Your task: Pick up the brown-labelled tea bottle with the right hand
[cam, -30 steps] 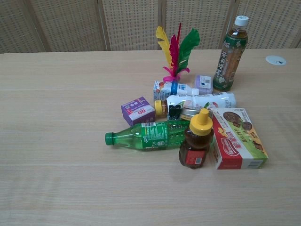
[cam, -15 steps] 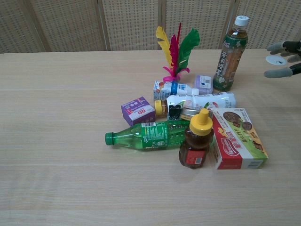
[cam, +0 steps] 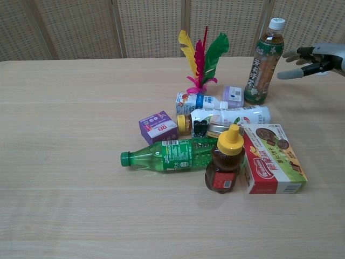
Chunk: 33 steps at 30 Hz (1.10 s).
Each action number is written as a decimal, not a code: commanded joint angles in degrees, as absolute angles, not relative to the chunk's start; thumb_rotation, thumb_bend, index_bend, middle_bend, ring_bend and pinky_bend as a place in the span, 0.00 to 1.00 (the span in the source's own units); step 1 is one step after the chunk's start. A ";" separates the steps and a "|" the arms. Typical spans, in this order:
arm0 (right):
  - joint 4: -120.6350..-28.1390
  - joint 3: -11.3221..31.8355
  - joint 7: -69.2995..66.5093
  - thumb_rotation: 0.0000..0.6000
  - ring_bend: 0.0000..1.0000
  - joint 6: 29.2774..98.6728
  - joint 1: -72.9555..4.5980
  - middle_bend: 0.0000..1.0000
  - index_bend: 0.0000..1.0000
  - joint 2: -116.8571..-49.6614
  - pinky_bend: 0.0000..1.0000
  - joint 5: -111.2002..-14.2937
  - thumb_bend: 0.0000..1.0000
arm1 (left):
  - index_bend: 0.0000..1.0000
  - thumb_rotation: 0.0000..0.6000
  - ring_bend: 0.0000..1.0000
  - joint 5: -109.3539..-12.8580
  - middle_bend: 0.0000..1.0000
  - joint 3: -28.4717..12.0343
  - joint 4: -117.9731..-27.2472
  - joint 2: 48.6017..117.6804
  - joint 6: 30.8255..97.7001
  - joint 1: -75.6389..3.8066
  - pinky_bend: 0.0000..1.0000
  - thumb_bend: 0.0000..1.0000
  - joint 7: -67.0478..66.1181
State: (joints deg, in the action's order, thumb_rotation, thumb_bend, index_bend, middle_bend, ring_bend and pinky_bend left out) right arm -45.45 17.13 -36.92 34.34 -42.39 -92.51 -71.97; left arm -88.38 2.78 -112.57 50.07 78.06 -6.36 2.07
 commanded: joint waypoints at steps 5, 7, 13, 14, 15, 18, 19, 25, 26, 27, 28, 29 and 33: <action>-37.70 16.78 -43.92 0.69 0.00 29.70 -47.97 0.00 0.00 -96.76 0.00 -75.13 0.15 | 0.05 1.00 0.00 -87.65 0.00 2.69 -113.17 49.62 78.09 -6.23 0.00 0.30 1.44; -36.12 16.47 -45.41 0.69 0.00 29.00 -49.14 0.00 0.00 -97.53 0.00 -75.95 0.15 | 0.05 1.00 0.00 -87.47 0.00 2.72 -113.34 49.46 78.20 -6.10 0.00 0.30 1.27; -32.85 15.60 -51.30 0.69 0.00 27.86 -51.62 0.00 0.00 -99.22 0.00 -78.01 0.15 | 0.05 1.00 0.00 -87.07 0.00 2.80 -113.72 49.21 78.64 -5.65 0.00 0.30 0.86; -32.54 15.14 -52.00 0.69 0.00 28.13 -51.81 0.00 0.00 -99.38 0.00 -78.63 0.15 | 0.05 1.00 0.00 -87.06 0.00 2.82 -113.73 49.21 78.69 -5.59 0.00 0.30 0.83; -32.39 14.77 -52.48 0.69 0.00 28.38 -51.90 0.00 0.00 -99.47 0.00 -79.08 0.15 | 0.05 1.00 0.00 -87.04 0.00 2.83 -113.69 49.22 78.69 -5.56 0.00 0.30 0.83; -31.39 14.15 -54.10 0.69 0.00 28.54 -52.08 0.00 0.00 -99.96 0.00 -79.54 0.14 | 0.05 1.00 0.00 -86.91 0.00 2.79 -113.53 49.35 78.44 -5.66 0.00 0.30 0.84; -30.93 14.15 -54.62 0.69 0.00 28.41 -52.14 0.00 0.00 -100.24 0.00 -79.40 0.14 | 0.05 1.00 0.00 -86.93 0.00 2.77 -113.53 49.36 78.35 -5.72 0.00 0.30 0.82; -26.93 15.05 -56.85 0.78 0.00 28.05 -52.18 0.00 0.00 -103.18 0.00 -77.44 0.11 | 0.05 1.00 0.00 -86.85 0.00 2.80 -113.66 49.17 78.87 -5.34 0.00 0.30 0.77; -26.18 15.49 -57.26 0.80 0.00 28.09 -52.22 0.00 0.00 -103.78 0.00 -76.86 0.11 | 0.05 1.00 0.00 -86.75 0.00 2.84 -113.69 49.09 78.93 -5.23 0.00 0.30 0.75; -25.68 15.95 -57.67 0.81 0.00 28.16 -52.25 0.01 0.00 -104.25 0.00 -76.32 0.10 | 0.05 1.00 0.00 -86.70 0.00 2.87 -113.70 49.04 78.97 -5.17 0.00 0.30 0.71; -25.20 16.47 -58.12 0.83 0.00 28.21 -52.28 0.03 0.00 -104.73 0.00 -75.71 0.10 | 0.05 1.00 0.00 -86.65 0.00 2.90 -113.73 48.97 78.97 -5.12 0.00 0.30 0.68; -24.56 17.14 -58.61 0.85 0.00 28.22 -52.34 0.06 0.00 -105.37 0.00 -74.93 0.10 | 0.05 1.00 0.00 -86.66 0.00 2.94 -113.79 48.89 78.97 -5.07 0.00 0.30 0.62; -22.62 18.65 -59.25 0.91 0.01 28.71 -52.69 0.24 0.00 -107.18 0.00 -73.26 0.08 | 0.05 1.00 0.00 -86.71 0.00 2.97 -113.86 48.81 79.24 -4.86 0.00 0.30 0.70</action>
